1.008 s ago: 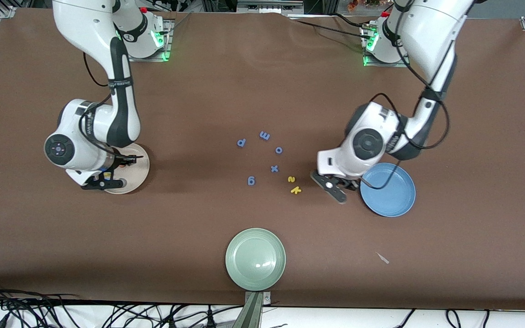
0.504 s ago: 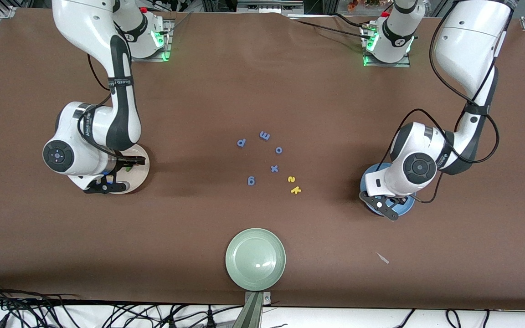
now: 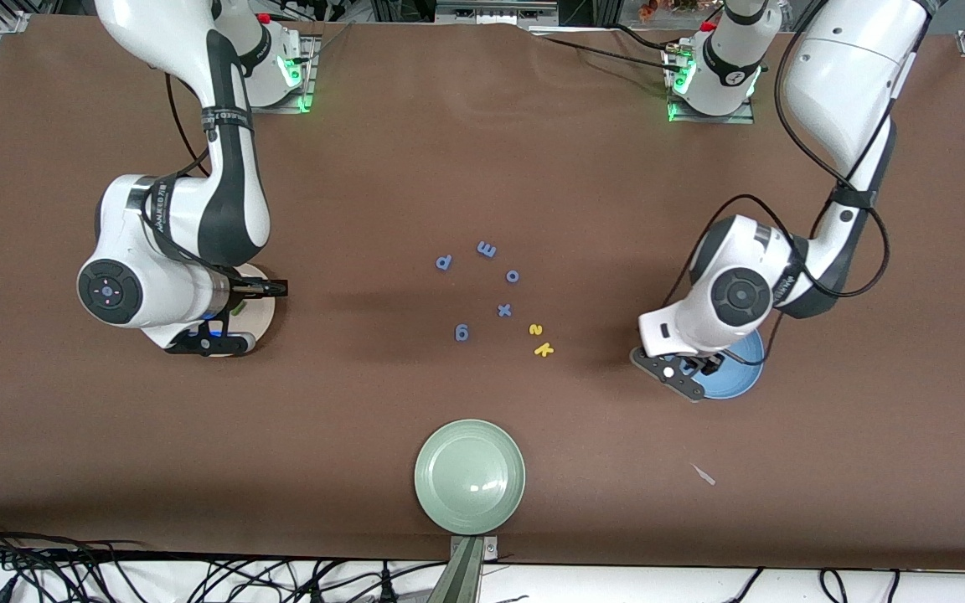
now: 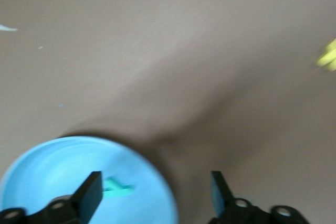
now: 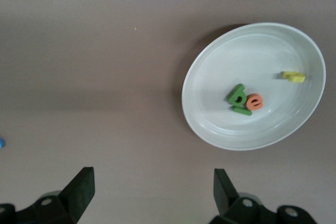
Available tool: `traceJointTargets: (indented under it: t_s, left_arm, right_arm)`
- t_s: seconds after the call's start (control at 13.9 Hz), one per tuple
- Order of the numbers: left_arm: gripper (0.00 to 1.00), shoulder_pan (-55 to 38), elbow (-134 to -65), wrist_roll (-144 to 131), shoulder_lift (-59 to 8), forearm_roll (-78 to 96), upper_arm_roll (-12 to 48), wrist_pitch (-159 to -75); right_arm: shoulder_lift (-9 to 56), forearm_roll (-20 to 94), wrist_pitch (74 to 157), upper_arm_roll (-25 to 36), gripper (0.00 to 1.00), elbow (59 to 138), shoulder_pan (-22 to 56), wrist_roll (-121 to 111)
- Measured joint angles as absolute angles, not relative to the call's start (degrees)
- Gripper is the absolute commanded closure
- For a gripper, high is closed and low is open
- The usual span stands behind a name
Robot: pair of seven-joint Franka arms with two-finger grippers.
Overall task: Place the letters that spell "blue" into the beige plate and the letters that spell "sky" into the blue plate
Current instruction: 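Return the right gripper to rest while the left gripper moves to the letters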
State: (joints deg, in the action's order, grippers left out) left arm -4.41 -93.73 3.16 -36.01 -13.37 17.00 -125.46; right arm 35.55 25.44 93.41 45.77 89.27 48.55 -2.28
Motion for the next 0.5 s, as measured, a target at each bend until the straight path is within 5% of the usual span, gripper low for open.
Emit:
traceJointTargets:
  t_s: [0.29, 0.5]
  left_arm:
    - [0.0, -6.11, -92.48, -12.06, -35.81, -13.38, 21.65, -125.46]
    - [0.0, -10.15, -92.43, -21.61, -36.64, -13.38, 21.82, -125.66]
  right_arm:
    - [34.98, 23.55, 91.49, 45.45, 0.0, 87.22, 50.2, -0.46]
    - [30.49, 13.22, 91.48, 39.36, 0.0, 87.06, 49.59, 3.96]
